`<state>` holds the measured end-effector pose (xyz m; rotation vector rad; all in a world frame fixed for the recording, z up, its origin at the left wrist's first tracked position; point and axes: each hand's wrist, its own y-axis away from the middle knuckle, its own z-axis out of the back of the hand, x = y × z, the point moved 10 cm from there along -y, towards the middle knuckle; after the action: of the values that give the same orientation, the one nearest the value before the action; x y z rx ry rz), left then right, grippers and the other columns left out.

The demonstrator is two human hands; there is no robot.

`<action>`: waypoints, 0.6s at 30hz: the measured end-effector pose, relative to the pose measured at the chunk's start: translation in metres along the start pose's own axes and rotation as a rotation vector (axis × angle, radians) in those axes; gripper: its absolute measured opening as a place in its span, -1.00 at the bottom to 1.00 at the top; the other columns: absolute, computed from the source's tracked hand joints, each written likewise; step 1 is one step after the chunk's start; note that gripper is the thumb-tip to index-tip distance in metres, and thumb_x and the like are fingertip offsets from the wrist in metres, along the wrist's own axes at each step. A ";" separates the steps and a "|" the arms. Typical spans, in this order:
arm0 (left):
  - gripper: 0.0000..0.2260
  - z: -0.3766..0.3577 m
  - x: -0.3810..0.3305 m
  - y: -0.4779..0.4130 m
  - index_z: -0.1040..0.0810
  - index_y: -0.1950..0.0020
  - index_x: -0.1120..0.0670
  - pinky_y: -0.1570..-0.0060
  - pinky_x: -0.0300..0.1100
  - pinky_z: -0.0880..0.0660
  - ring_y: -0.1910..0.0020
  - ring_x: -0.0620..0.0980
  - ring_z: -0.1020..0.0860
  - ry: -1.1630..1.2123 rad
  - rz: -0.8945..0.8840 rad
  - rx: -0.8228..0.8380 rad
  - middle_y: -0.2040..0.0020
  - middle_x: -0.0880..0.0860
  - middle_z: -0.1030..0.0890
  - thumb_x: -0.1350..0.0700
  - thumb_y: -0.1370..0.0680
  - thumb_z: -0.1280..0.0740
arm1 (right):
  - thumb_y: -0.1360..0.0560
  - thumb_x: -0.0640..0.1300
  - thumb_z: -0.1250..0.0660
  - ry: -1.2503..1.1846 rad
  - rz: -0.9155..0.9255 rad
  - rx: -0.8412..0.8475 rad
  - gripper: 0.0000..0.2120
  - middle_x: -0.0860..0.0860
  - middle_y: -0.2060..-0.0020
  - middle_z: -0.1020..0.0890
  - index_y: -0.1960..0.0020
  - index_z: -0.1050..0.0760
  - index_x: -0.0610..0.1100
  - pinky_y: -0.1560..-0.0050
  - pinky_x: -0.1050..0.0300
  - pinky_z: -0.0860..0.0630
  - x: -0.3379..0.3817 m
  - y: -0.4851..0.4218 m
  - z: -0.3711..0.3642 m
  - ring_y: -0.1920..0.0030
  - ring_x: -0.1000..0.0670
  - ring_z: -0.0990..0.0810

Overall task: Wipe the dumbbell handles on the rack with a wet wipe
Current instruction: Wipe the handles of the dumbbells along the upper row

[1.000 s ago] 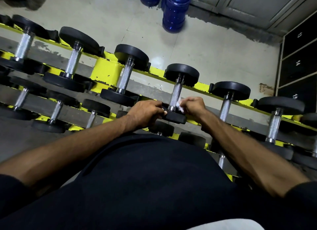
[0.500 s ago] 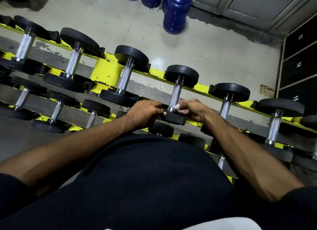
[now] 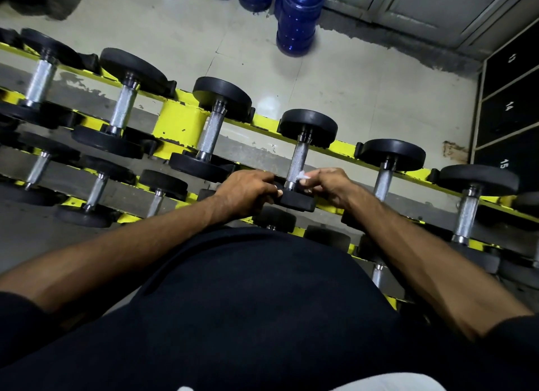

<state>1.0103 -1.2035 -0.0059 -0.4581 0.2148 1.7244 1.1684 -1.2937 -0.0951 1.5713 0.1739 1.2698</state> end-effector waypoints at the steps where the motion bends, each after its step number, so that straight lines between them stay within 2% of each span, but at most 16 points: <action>1: -0.94 0.000 0.000 0.000 -0.69 0.04 0.00 0.30 -0.15 -0.46 0.20 0.05 -0.58 0.002 0.003 0.000 0.15 -0.01 -0.58 0.09 -0.50 -0.50 | -0.39 -0.49 -0.42 -0.102 0.018 -0.030 -0.85 -0.21 0.11 -0.70 0.10 -0.63 -0.31 0.06 0.06 -0.65 0.007 0.000 0.001 0.20 -0.07 -0.68; 3: -0.94 0.001 -0.002 0.001 -0.69 0.04 0.01 0.30 -0.15 -0.46 0.19 0.04 -0.58 0.003 0.010 -0.005 0.15 0.00 -0.58 0.09 -0.51 -0.49 | -0.41 -0.49 -0.41 -0.319 0.065 -0.126 -0.87 -0.18 0.18 -0.69 0.08 -0.63 -0.36 0.14 0.06 -0.68 0.021 -0.009 0.002 0.24 -0.06 -0.67; 4: -0.95 0.002 -0.002 0.001 -0.69 0.03 0.01 0.30 -0.14 -0.47 0.19 0.04 -0.58 0.003 0.013 -0.010 0.14 0.00 -0.58 0.09 -0.51 -0.48 | -0.42 -0.46 -0.43 -0.324 0.113 -0.187 -0.87 -0.15 0.22 -0.68 0.04 -0.63 -0.37 0.19 0.08 -0.68 0.029 -0.015 0.003 0.26 -0.04 -0.65; 5: -0.95 0.003 -0.003 0.001 -0.69 0.03 0.01 0.30 -0.14 -0.47 0.19 0.04 -0.58 0.002 0.013 -0.013 0.14 0.01 -0.58 0.09 -0.52 -0.47 | -0.43 -0.40 -0.46 -0.223 0.178 -0.249 -0.87 -0.13 0.24 -0.67 0.02 -0.64 -0.35 0.21 0.09 -0.67 0.037 -0.019 0.005 0.29 -0.01 -0.63; 7: -0.95 0.004 -0.004 0.001 -0.69 0.03 0.01 0.30 -0.15 -0.47 0.20 0.03 -0.58 0.001 0.004 -0.013 0.15 0.00 -0.58 0.08 -0.52 -0.47 | -0.43 -0.22 -0.51 0.149 0.344 -0.339 -0.93 -0.04 0.27 -0.68 0.10 -0.69 -0.20 0.20 0.08 -0.62 0.050 -0.014 0.006 0.31 0.05 -0.60; 9: -0.94 0.005 -0.005 0.000 -0.69 0.03 0.01 0.30 -0.19 -0.44 0.21 0.02 -0.57 -0.011 -0.005 -0.009 0.15 0.00 -0.58 0.08 -0.52 -0.48 | -0.46 -0.11 -0.50 0.471 0.561 -0.331 -0.88 0.05 0.21 -0.68 0.07 -0.70 -0.16 0.15 0.15 -0.55 0.057 0.010 -0.005 0.24 0.09 -0.60; 11: -0.92 0.007 -0.006 0.000 -0.70 0.03 0.01 0.28 -0.24 -0.37 0.21 0.01 -0.58 -0.018 -0.011 -0.003 0.15 -0.01 -0.59 0.09 -0.49 -0.51 | -0.46 -0.17 -0.49 0.705 0.789 -0.268 -0.85 0.00 0.11 -0.68 -0.01 -0.70 -0.19 0.08 0.09 -0.58 0.056 0.033 -0.018 0.14 0.04 -0.60; 13: -0.90 0.008 -0.007 0.000 -0.70 0.04 0.01 0.27 -0.25 -0.33 0.22 0.02 -0.59 -0.015 -0.014 0.002 0.16 -0.01 -0.60 0.11 -0.46 -0.54 | -0.45 -0.26 -0.48 0.946 0.972 -0.128 -0.83 -0.05 0.11 -0.64 -0.04 -0.70 -0.18 0.08 0.02 -0.59 0.053 0.048 -0.038 0.12 0.00 -0.58; 16: -0.90 0.007 -0.009 0.000 -0.70 0.04 0.02 0.26 -0.25 -0.32 0.21 0.03 -0.58 -0.007 -0.005 0.004 0.16 0.01 -0.59 0.11 -0.47 -0.53 | -0.45 -0.23 -0.49 1.063 1.017 -0.012 -0.80 -0.02 0.07 -0.56 -0.08 -0.68 -0.16 0.12 0.09 -0.57 0.065 0.044 -0.050 0.10 0.03 -0.53; 18: -0.90 0.007 -0.007 0.001 -0.70 0.02 0.02 0.27 -0.25 -0.33 0.20 0.03 -0.58 -0.007 0.007 0.002 0.15 0.01 -0.58 0.11 -0.48 -0.52 | -0.46 -0.10 -0.49 1.059 0.980 -0.106 -0.79 0.02 0.08 -0.52 -0.07 -0.67 -0.12 0.24 0.24 -0.41 0.083 0.033 -0.050 0.12 0.05 -0.50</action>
<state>1.0091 -1.2077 0.0030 -0.4498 0.2133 1.7323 1.1497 -1.2228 -0.0247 0.6952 -0.0291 2.7448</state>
